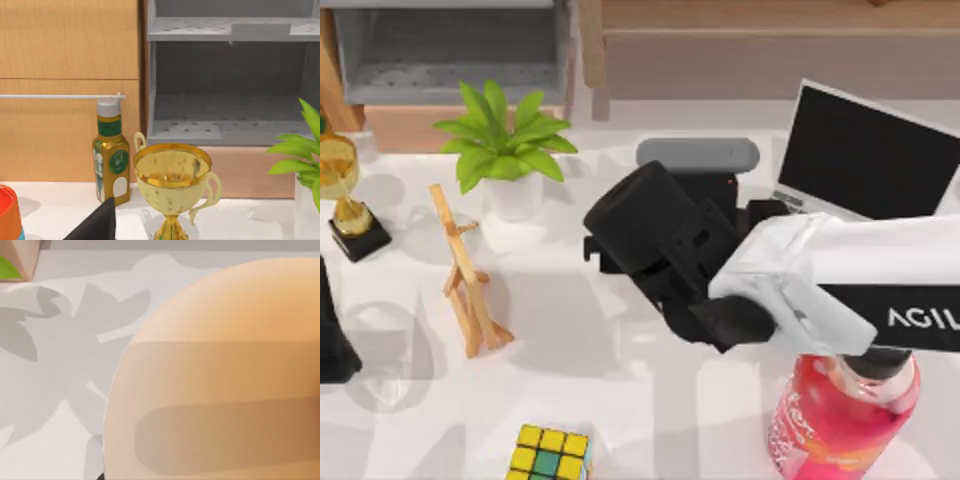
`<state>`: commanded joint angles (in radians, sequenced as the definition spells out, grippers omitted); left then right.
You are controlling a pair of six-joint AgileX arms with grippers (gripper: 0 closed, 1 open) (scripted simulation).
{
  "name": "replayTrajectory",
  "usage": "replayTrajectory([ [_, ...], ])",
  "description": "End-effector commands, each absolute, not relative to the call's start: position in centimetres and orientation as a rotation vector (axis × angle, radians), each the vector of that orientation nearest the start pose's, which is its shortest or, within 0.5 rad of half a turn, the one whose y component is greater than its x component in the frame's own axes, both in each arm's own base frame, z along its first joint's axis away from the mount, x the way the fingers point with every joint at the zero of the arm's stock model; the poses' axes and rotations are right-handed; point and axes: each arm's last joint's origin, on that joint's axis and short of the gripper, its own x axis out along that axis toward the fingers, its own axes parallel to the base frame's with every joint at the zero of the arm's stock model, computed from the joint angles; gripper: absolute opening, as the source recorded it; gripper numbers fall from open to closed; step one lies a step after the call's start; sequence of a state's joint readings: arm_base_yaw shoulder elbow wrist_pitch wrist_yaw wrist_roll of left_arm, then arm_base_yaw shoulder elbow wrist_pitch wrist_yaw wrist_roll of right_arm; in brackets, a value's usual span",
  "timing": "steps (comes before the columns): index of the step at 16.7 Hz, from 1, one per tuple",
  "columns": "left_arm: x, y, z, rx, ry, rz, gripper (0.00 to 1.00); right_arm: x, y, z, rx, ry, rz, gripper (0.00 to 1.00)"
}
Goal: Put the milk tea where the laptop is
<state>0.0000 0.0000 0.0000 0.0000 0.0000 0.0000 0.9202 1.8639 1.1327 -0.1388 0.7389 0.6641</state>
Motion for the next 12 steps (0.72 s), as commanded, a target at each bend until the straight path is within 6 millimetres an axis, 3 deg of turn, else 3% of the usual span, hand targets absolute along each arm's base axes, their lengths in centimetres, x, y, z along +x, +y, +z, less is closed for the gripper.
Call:
replayTrajectory([
  [5, 10.6, -0.1, 16.0, 0.0, 0.0, 0.0, 1.0, 24.6, 29.4, 16.3, -0.008, 0.601, -0.018, 0.0],
  [7, 10.6, -0.1, 16.0, 0.0, 0.0, 0.0, 1.0, 25.1, 29.2, 17.7, 0.024, 0.573, -0.011, 0.0],
  [12, 10.6, -0.1, 16.0, 0.0, 0.0, 0.0, 1.0, 26.6, 25.7, 20.5, 0.043, 0.557, 0.004, 0.0],
])
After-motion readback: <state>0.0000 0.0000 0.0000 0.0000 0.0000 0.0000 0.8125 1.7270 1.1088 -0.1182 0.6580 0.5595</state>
